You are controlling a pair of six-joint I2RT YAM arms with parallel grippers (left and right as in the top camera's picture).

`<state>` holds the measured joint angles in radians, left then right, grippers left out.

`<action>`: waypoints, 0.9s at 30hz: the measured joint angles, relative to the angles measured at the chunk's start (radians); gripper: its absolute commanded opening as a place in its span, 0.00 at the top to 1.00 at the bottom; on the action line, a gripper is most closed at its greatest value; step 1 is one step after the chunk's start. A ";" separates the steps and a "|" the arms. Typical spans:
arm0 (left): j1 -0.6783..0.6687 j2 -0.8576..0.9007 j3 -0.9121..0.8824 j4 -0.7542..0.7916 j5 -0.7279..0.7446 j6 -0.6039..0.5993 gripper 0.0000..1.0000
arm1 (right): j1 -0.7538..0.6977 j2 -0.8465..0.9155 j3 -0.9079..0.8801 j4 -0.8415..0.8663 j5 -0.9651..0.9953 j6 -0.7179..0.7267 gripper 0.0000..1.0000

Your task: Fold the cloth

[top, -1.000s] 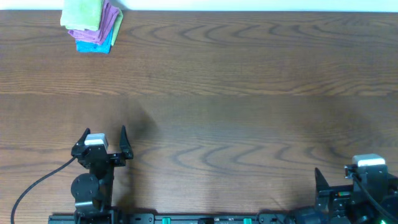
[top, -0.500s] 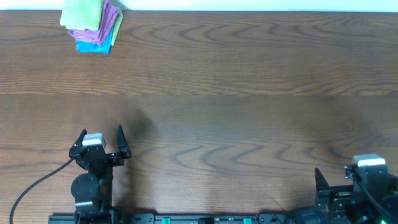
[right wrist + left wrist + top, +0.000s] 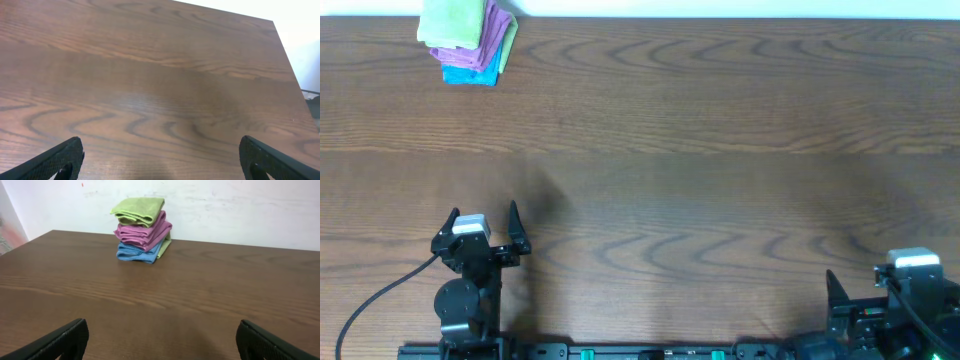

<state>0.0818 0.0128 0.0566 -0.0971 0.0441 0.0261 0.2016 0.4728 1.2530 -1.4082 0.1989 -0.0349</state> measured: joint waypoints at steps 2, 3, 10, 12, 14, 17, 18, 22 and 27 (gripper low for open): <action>0.000 0.000 0.000 0.000 0.000 0.000 0.05 | 0.000 0.000 0.000 0.000 0.000 0.000 0.01; 0.000 0.000 0.000 0.000 0.000 0.000 0.05 | 0.000 0.000 0.000 0.000 0.000 0.000 0.01; 0.000 0.000 0.000 0.000 0.000 0.000 0.05 | -0.003 -0.003 -0.014 0.103 -0.019 -0.014 0.01; 0.000 0.000 0.000 0.000 0.000 0.000 0.05 | -0.029 -0.015 -0.054 0.193 -0.048 -0.016 0.01; 0.000 0.000 0.000 0.000 0.000 0.000 0.05 | -0.062 -0.049 -0.129 0.285 -0.087 -0.018 0.01; 0.000 0.000 0.000 0.000 -0.003 0.000 0.05 | -0.085 -0.116 -0.255 0.412 -0.135 -0.021 0.01; 0.000 0.000 0.000 0.000 -0.003 0.000 0.05 | -0.087 -0.138 -0.295 0.443 -0.148 -0.021 0.01; 0.000 0.000 0.000 0.000 -0.004 0.000 0.05 | -0.091 -0.228 -0.476 0.562 -0.186 -0.021 0.01; 0.000 0.000 0.000 0.000 -0.005 0.000 0.05 | -0.092 -0.330 -0.644 0.597 -0.212 -0.021 0.01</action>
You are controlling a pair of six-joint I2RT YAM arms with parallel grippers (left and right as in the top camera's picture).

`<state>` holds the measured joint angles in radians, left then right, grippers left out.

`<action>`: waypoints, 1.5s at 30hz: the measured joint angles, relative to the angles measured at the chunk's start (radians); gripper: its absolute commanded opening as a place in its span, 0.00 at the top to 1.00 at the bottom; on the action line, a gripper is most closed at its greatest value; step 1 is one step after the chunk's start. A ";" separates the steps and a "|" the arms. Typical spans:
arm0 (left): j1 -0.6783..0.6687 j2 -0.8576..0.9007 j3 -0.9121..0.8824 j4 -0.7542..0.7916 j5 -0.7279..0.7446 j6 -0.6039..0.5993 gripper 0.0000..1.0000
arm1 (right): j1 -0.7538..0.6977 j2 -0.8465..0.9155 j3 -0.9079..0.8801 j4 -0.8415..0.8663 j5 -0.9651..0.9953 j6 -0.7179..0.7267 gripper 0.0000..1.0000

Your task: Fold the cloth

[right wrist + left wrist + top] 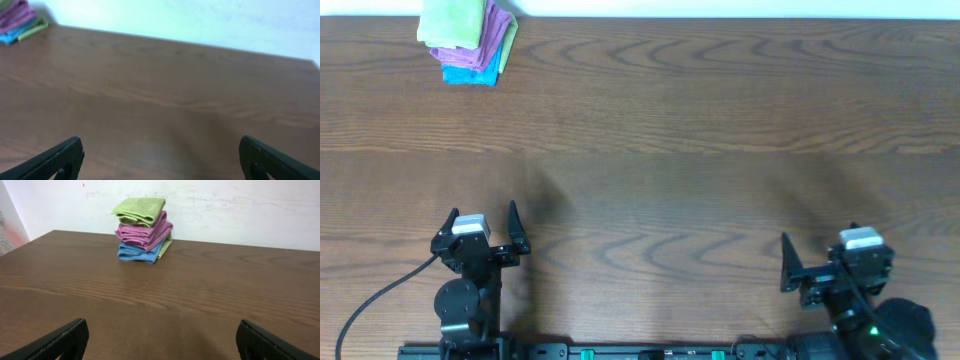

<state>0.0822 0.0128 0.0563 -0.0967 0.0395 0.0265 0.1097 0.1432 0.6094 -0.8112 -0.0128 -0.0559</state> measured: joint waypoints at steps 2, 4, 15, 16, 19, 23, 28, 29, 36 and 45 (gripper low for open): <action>0.000 0.000 0.000 0.000 -0.002 0.000 0.05 | 0.000 -0.044 -0.048 0.001 -0.004 0.000 0.01; 0.000 0.000 0.000 0.000 -0.002 0.000 0.05 | 0.000 -0.085 -0.084 0.002 -0.009 0.000 0.01; 0.000 0.000 0.000 0.000 -0.002 0.000 0.05 | 0.008 -0.130 -0.203 0.007 -0.015 0.000 0.01; 0.000 0.000 0.000 0.000 -0.002 0.000 0.05 | 0.008 -0.130 -0.217 0.008 -0.015 0.000 0.01; 0.000 0.000 0.000 0.000 -0.002 0.000 0.05 | 0.008 -0.130 -0.257 0.007 -0.014 0.000 0.01; 0.000 0.000 0.000 0.000 -0.002 0.000 0.05 | 0.008 -0.130 -0.308 0.008 -0.015 0.000 0.01; 0.000 0.000 0.000 0.000 -0.002 0.000 0.04 | 0.008 -0.130 -0.368 0.007 -0.015 0.000 0.01; 0.000 0.000 0.000 0.000 -0.002 0.000 0.04 | 0.008 -0.130 -0.376 0.007 -0.015 0.000 0.01; 0.000 0.000 0.000 0.000 -0.002 0.000 0.05 | 0.008 -0.130 -0.425 0.009 -0.015 0.000 0.01; 0.000 0.000 0.000 0.000 -0.002 0.000 0.05 | 0.008 -0.130 -0.425 0.013 -0.015 0.000 0.01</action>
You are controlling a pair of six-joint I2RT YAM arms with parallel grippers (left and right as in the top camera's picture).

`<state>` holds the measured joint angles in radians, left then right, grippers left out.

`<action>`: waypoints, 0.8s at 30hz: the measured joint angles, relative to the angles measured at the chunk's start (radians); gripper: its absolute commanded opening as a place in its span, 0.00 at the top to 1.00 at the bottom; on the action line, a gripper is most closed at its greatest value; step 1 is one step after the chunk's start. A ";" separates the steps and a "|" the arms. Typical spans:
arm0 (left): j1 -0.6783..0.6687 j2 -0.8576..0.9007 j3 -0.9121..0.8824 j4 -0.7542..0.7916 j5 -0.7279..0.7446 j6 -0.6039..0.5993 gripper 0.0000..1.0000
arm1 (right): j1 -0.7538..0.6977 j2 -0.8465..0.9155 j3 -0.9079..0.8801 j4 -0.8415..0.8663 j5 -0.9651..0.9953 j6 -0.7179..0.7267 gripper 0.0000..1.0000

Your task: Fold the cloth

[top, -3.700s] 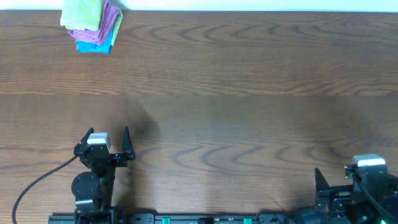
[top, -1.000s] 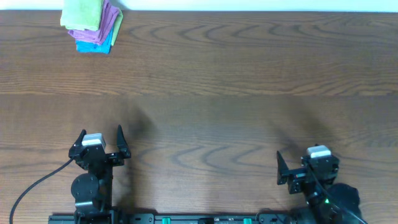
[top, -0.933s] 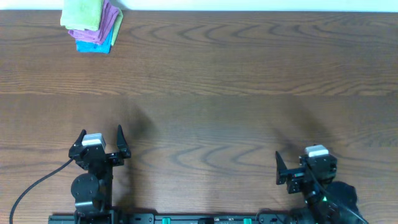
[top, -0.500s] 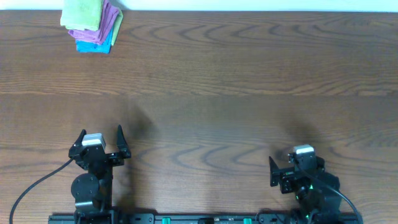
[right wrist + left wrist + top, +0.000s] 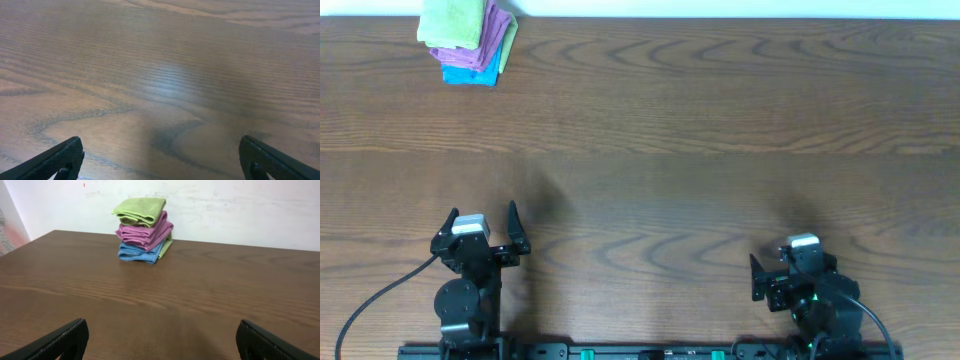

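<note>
A stack of folded cloths (image 5: 468,40), green on top, then purple and blue, lies at the table's far left corner. The left wrist view shows the same cloth stack (image 5: 142,232) against the white wall. My left gripper (image 5: 483,225) rests near the front left edge, open and empty, far from the stack; its dark fingers (image 5: 60,340) stand wide apart. My right gripper (image 5: 783,272) sits low at the front right, also open with nothing in it. Its wrist view shows only bare wood between the right gripper's (image 5: 160,162) fingertips.
The brown wooden table (image 5: 720,120) spans the whole overhead view. A white wall runs behind its far edge. A black cable (image 5: 375,295) trails from the left arm's base toward the front left.
My right arm has shifted left along the front edge. Its camera now looks down at the wood instead of across the table toward the wall. The left arm and the stack are unchanged.
First my right gripper sat at the front right corner, looking at the table's right edge. Then it stood further in, facing across the table with the stack just in sight. Now it is further left, pointing down. My left gripper stayed open in place throughout.
</note>
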<state>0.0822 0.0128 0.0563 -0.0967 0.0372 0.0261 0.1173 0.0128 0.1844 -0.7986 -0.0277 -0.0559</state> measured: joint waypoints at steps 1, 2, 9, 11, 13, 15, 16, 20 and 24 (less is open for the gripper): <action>0.000 0.000 0.000 0.000 0.000 0.000 0.05 | 0.000 0.000 0.000 0.000 0.000 0.000 0.01; 0.000 0.000 0.000 0.000 0.000 0.000 0.05 | 0.000 0.000 0.000 0.000 0.000 0.000 0.01; 0.000 0.000 0.000 0.000 0.000 0.000 0.05 | 0.000 0.000 0.000 0.000 0.000 0.000 0.01; 0.000 0.000 0.000 0.000 0.000 0.000 0.05 | 0.000 0.000 0.000 0.000 0.000 0.000 0.01; 0.000 0.000 0.000 0.000 0.000 0.000 0.04 | 0.000 0.000 0.000 0.000 0.000 0.000 0.01; 0.000 0.000 0.000 0.000 0.000 0.000 0.05 | 0.000 0.000 0.000 0.000 0.000 0.000 0.01; 0.000 0.000 0.000 0.000 0.000 0.000 0.05 | 0.000 0.000 0.000 0.000 0.000 0.000 0.01; 0.000 0.000 0.000 0.000 0.000 0.000 0.05 | 0.000 0.000 0.000 0.000 0.000 0.000 0.01; 0.000 0.000 0.000 0.000 0.000 0.000 0.04 | 0.000 0.000 0.000 0.000 0.000 0.000 0.01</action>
<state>0.0822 0.0128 0.0563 -0.0967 0.0372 0.0261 0.1173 0.0128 0.1844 -0.7986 -0.0277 -0.0559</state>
